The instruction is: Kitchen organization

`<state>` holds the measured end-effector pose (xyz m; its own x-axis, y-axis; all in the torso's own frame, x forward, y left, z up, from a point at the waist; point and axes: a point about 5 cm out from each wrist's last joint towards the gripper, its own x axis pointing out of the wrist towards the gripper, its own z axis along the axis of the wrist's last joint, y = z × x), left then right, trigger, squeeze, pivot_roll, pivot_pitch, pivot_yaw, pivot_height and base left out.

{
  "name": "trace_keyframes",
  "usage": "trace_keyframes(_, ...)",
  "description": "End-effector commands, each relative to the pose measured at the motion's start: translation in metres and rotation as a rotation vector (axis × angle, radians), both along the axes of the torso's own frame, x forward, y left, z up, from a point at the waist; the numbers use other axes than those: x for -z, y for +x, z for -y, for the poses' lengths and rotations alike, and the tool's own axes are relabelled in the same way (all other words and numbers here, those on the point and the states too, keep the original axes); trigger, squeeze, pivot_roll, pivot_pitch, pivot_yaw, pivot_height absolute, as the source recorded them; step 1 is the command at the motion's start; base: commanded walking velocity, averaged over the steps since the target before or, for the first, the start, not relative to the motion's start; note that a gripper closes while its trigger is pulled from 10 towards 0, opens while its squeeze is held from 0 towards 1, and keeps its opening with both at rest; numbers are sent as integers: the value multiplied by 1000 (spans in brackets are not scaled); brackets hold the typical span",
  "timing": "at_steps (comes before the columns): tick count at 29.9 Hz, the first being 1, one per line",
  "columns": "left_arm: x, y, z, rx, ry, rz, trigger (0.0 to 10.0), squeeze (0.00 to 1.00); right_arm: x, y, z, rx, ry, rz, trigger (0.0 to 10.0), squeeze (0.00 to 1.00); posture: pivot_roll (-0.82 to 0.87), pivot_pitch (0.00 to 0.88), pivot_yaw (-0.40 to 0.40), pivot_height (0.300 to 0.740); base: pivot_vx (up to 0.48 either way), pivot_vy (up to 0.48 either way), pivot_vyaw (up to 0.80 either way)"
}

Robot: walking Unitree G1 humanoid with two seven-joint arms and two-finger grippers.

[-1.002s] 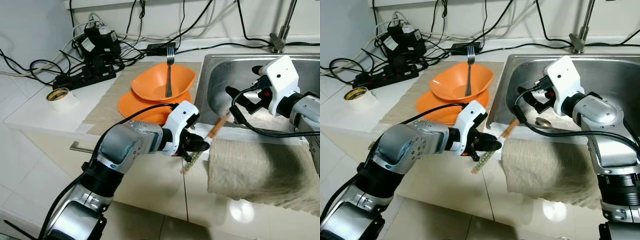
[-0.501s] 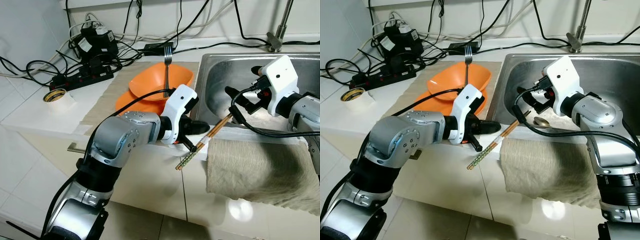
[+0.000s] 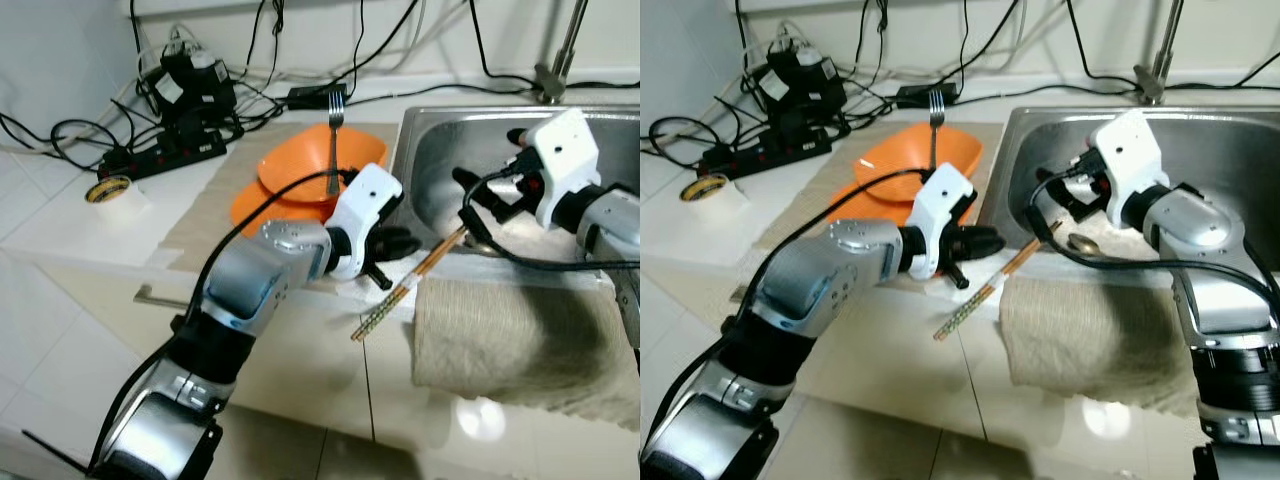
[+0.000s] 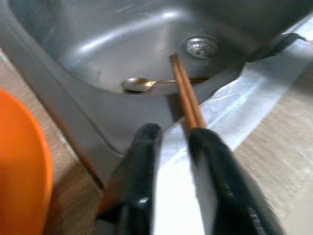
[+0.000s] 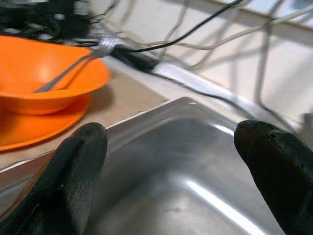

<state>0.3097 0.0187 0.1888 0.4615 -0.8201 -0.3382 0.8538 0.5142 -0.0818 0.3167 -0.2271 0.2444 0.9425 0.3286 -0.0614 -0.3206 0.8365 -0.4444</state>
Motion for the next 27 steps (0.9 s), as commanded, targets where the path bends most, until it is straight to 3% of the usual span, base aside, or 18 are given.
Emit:
trace_keyframes(1,2,3,0,-15,4,5,10000,1000,-13,1,13,80,-22,76,10000,0,-72,0,164,740,0,0,0)
trace_keyframes(14,1,1,20,51,-39,-18,10000,1000,6,-11,36,161,-38,17,10000,0,-105,0,181,740,0,0,0)
trace_keyframes(27,-2,9,36,85,-20,13,10000,1000,10,-10,29,150,-16,22,10000,0,-105,0,188,740,0,0,0)
